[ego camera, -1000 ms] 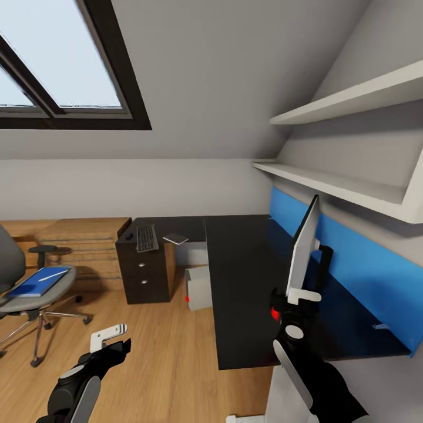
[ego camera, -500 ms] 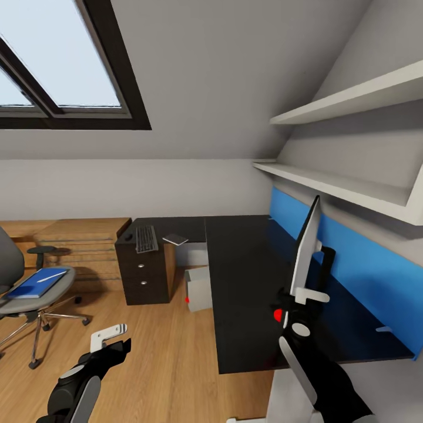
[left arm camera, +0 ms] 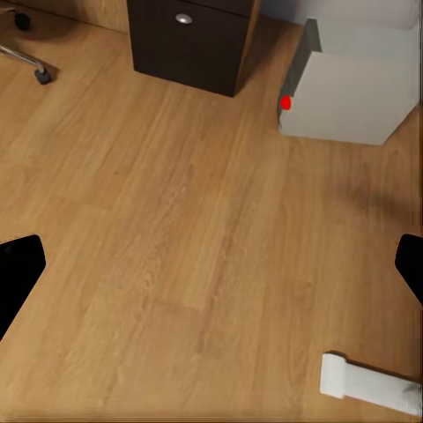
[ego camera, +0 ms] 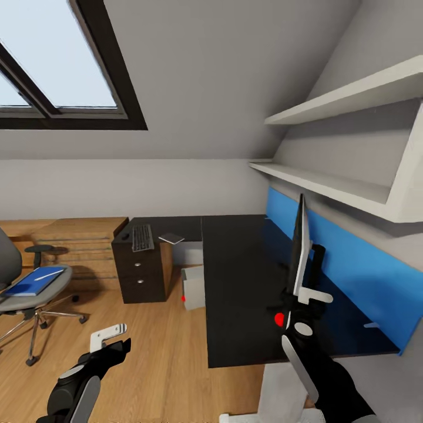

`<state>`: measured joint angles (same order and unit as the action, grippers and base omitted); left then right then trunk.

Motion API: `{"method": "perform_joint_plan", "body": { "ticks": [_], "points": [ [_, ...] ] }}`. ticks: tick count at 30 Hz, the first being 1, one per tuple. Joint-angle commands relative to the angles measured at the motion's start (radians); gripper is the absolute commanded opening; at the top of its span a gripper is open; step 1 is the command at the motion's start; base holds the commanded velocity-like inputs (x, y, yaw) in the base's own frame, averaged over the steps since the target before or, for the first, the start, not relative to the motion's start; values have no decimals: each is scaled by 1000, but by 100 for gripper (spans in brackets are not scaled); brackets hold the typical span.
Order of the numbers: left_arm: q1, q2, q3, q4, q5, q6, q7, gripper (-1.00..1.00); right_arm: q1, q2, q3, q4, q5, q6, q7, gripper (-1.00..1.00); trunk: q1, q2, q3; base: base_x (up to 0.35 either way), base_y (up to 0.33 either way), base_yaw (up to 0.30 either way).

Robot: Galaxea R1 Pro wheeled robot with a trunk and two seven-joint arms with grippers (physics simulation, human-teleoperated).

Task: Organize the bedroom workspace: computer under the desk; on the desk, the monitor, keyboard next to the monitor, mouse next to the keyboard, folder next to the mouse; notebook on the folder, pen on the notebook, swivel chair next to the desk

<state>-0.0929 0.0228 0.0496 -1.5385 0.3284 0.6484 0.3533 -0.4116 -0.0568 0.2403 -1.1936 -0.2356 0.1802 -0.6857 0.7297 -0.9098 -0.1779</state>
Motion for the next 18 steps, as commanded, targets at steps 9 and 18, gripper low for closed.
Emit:
{"method": "perform_joint_plan", "body": {
  "ticks": [9,18],
  "points": [
    [-1,0,-1,-2,11,3,8,100,-1,-2,4,-1,-4,7,-8,100,0,-1,-2,28,-336,0],
    [-1,-1,-4,-35,11,4,8,100,-1,-2,4,-1,-3,7,-8,100,0,-1,-2,76,-189,0]
  ]
}}
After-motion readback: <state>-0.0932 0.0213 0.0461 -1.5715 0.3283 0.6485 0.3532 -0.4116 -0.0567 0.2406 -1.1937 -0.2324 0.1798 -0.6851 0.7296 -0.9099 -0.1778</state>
